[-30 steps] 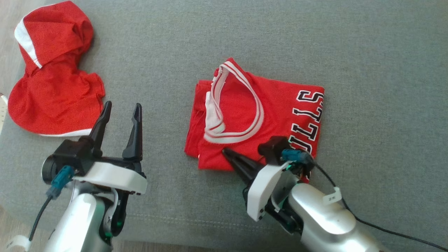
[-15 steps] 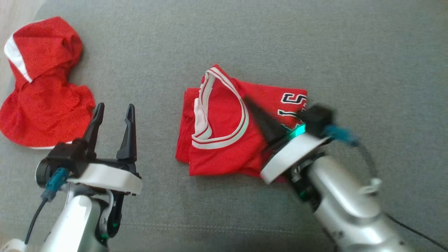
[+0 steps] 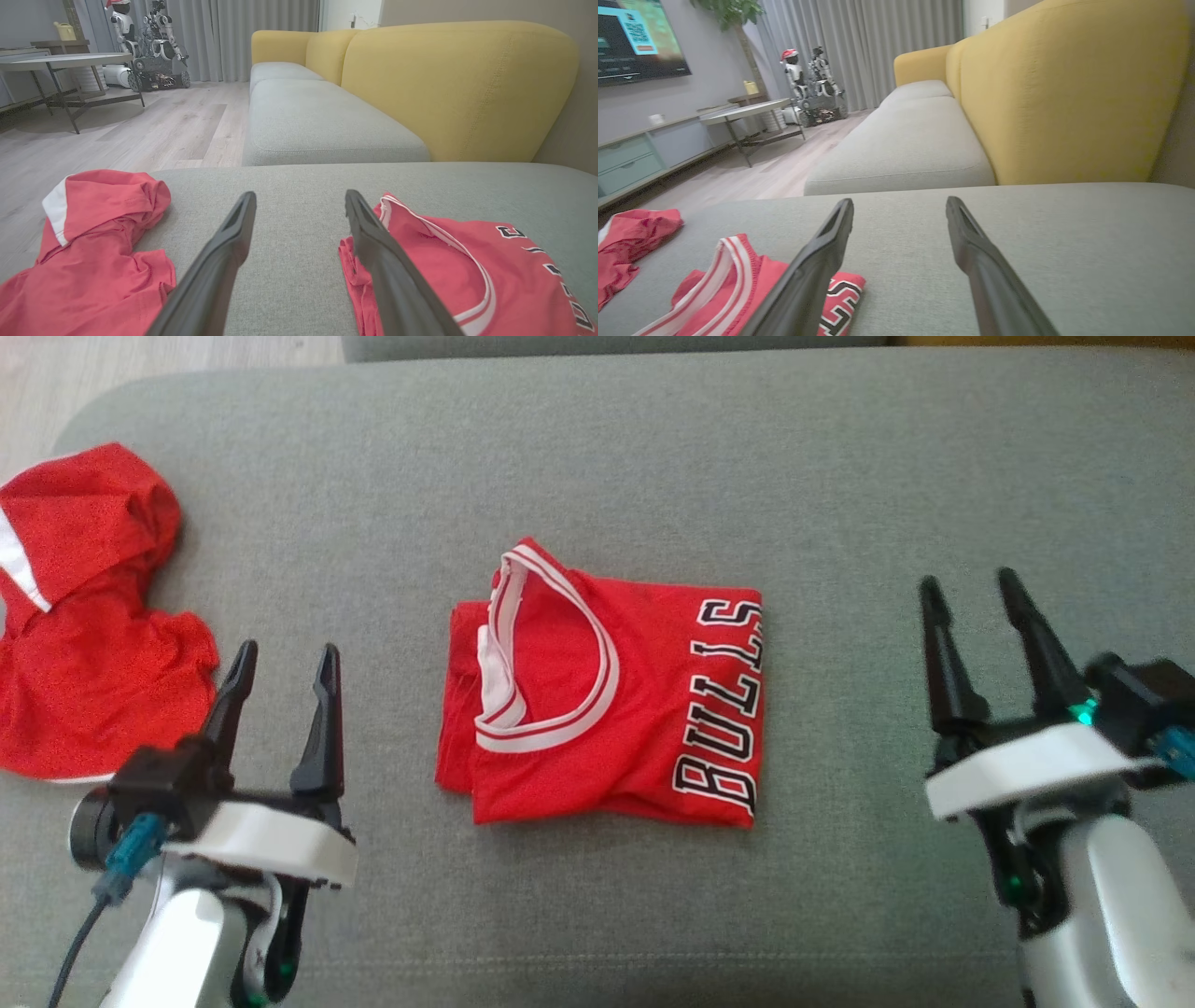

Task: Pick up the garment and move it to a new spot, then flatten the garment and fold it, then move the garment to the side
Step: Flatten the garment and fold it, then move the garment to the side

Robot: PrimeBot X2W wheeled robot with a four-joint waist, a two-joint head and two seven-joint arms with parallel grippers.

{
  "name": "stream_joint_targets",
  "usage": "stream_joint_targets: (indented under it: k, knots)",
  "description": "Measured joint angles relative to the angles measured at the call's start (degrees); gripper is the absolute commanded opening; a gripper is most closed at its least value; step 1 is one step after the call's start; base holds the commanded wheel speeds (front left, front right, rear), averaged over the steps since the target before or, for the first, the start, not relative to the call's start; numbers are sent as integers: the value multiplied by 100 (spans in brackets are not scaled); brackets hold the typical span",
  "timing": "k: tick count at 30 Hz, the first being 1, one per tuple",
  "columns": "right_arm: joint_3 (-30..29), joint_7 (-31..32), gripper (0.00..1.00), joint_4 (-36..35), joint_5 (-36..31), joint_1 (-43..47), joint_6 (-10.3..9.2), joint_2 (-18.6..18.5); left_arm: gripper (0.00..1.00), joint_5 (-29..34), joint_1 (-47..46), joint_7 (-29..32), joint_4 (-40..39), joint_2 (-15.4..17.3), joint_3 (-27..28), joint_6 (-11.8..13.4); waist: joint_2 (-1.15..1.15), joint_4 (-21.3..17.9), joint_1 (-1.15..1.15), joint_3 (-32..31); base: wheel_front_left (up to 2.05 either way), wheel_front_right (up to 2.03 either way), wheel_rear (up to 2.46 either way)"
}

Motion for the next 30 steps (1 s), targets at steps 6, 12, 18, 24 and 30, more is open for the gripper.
stream_joint_targets:
  k: [6, 12, 18, 24, 30]
  knots:
    - [-334, 294, 100, -450, -179, 498, 0, 74, 100, 0, 291, 66, -127, 58, -14, 49, 0, -95, 0, -192, 0, 0, 0]
    - [-425, 503, 100, -660, -250, 983, 0, 121, 100, -2, 539, 142, -153, 77, -79, 100, 0, -122, 0, -474, 0, 0, 0]
    - [-404, 621, 100, -745, -258, 1232, 0, 167, 100, -8, 746, 193, -156, 122, -141, 153, 0, -140, 0, -689, 0, 0, 0]
    - [-397, 678, 100, -798, -303, 1384, 0, 188, 100, -8, 912, 289, -220, 181, -147, 236, 0, -147, 0, -851, 0, 0, 0]
    - [-397, 695, 100, -868, -349, 1435, 0, 200, 100, -10, 979, 326, -261, 200, -145, 310, 0, -143, 0, -939, 0, 0, 0]
